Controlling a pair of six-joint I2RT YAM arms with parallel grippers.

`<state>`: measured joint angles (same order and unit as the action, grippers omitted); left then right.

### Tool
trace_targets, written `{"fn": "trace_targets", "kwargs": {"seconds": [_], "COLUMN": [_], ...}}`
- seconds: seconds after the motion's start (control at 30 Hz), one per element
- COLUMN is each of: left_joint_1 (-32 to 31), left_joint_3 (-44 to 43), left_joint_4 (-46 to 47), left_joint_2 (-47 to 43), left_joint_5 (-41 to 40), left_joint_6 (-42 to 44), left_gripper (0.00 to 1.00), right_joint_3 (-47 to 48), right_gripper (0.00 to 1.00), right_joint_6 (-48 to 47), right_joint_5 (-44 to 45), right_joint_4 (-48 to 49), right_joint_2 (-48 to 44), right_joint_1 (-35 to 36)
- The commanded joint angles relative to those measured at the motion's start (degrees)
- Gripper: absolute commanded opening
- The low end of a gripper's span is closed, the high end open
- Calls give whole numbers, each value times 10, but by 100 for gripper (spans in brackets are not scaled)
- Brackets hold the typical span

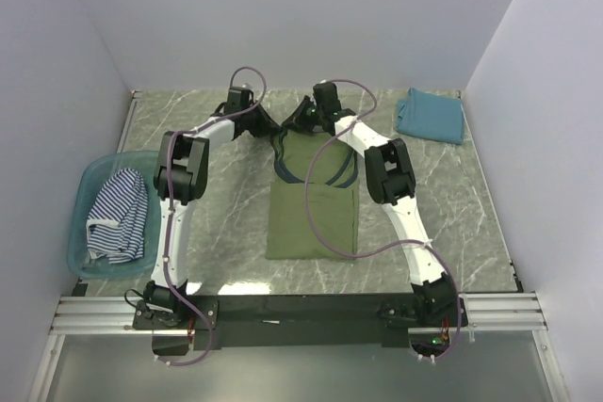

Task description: Fold and stack the tank tops

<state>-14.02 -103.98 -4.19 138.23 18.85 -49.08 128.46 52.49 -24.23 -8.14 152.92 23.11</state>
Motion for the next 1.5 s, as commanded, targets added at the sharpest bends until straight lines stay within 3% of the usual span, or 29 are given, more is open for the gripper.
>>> {"fn": "trace_targets", "kwargs": {"seconds": [0.0, 0.2, 0.37, 0.57, 0.63, 0.8, 0.9, 1.0, 1.07, 1.2, 1.27, 1.47], "left_joint_1": [-3, -4, -5, -5, -3, 18, 34, 39, 40, 41, 40, 29], "left_joint_3": [-23, -46, -83, -81, -93, 12, -5, -4, 4, 54, 18, -35], "left_joint_4": [22, 34, 25, 29, -1, 23, -38, -60, -64, -6, -34, -89], "left_joint_2": [-5, -8, 4, 9, 15, -63, -68, -60, -59, -78, -66, -16], "left_joint_5": [22, 42, 50, 51, 44, -37, -76, -78, -78, -55, -59, -26], "left_joint_6": [-13, -37, -45, -44, -43, -65, -56, -52, -51, -56, -49, -34], "left_gripper": [17, 16, 17, 18, 12, 17, 15, 13, 11, 16, 18, 10], "right_joint_3": [39, 65, 73, -40, -48, -84, -81, -62, -64, -88, -73, -10], "right_gripper": [13, 27, 33, 46, 46, 46, 47, 45, 37, 30, 27, 11], "right_joint_6": [33, 81, 89, 11, -5, -90, -127, -136, -123, -114, -118, -115], "right_joint_5": [-34, -71, -79, -20, -2, 68, 122, 171, 176, 163, 154, 143], "right_joint_4": [38, 110, 123, 106, 86, 3, -41, -86, -97, -79, -91, -132], "right_joint_2": [26, 41, 29, -85, -112, -169, -173, -159, -154, -147, -135, -79], "right_joint_1": [-8, -14, -22, -36, -37, -14, 13, 29, 29, 31, 32, 33]}}
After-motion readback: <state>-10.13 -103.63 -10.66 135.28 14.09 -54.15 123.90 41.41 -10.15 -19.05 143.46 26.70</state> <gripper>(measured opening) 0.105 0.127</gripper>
